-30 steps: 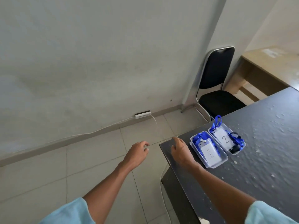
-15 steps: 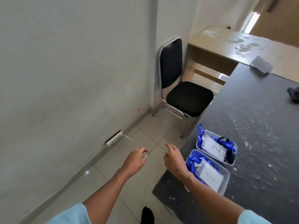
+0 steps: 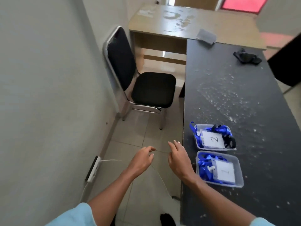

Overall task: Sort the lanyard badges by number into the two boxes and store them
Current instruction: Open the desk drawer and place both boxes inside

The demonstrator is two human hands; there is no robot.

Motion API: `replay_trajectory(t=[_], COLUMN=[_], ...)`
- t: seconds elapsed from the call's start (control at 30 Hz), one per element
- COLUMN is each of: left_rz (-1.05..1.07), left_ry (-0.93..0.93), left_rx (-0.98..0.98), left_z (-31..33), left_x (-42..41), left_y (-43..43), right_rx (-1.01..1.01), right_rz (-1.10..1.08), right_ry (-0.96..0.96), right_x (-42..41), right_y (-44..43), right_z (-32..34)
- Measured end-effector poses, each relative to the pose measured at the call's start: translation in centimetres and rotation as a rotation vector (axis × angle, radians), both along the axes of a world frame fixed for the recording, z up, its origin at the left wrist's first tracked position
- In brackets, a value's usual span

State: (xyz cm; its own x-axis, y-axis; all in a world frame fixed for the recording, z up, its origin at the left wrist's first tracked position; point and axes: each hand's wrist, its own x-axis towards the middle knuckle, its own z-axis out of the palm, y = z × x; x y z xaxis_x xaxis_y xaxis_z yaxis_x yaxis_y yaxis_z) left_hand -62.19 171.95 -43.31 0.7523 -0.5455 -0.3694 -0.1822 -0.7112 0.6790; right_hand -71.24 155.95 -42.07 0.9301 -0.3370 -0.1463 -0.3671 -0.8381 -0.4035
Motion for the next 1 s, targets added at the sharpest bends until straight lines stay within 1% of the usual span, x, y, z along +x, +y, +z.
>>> replay_trajectory(t=[0.17,0.27,0.4,0.53,0.63,0.7,0.77,0.83,1.0], left_rz=[-0.24,-0.345,-0.428,-0.473,-0.484,-0.509,-0.53,-0.546,-0.617], left_ry=[0.007,0.013,0.003,-0.023,-0.062,-0.087,-0.106,-0.129,-0.11], left_rx=[-0.03,-0.029,-0.091,-0.185,-0.254,-0.286,-0.333,-0.411,-0.608], left_z=[-3.2,-4.8,-7.2,-9.8,-12.7,-14.8,-16.8,-18.6,-21.9], left_x=[4.2,5.5,6.4,6.4,6.4,6.1,5.7,5.2,2.9], left_y=[0.9,0.8,-0.6,-2.4,-3.7,-4.7,-6.0,-7.6,-11.7], right_rx=[-0.037,-0.065,-0.089,-0.125,-0.109,-0.099,-0.105,-0.178,-0.435], right_rz=[-0.18,-0.244,-0.344,-0.415,-0.532,-0.633,-0.683,-0.701,-0.648], right_ry=[0.031,-0.005,-0.021,-0.061,-0.12,-0.198,-0.302,-0.385,-0.461], right_x=[1.5,2.0,2.2,1.2,0.6,0.1,-0.4,-1.3,-4.4], right_y=[1.7,2.5,3.7,5.3,6.1,6.5,6.5,5.8,4.1], right_z=[-2.0,-2.9,-5.0,-8.6,-12.1,-14.4,-16.3,-18.3,-21.5])
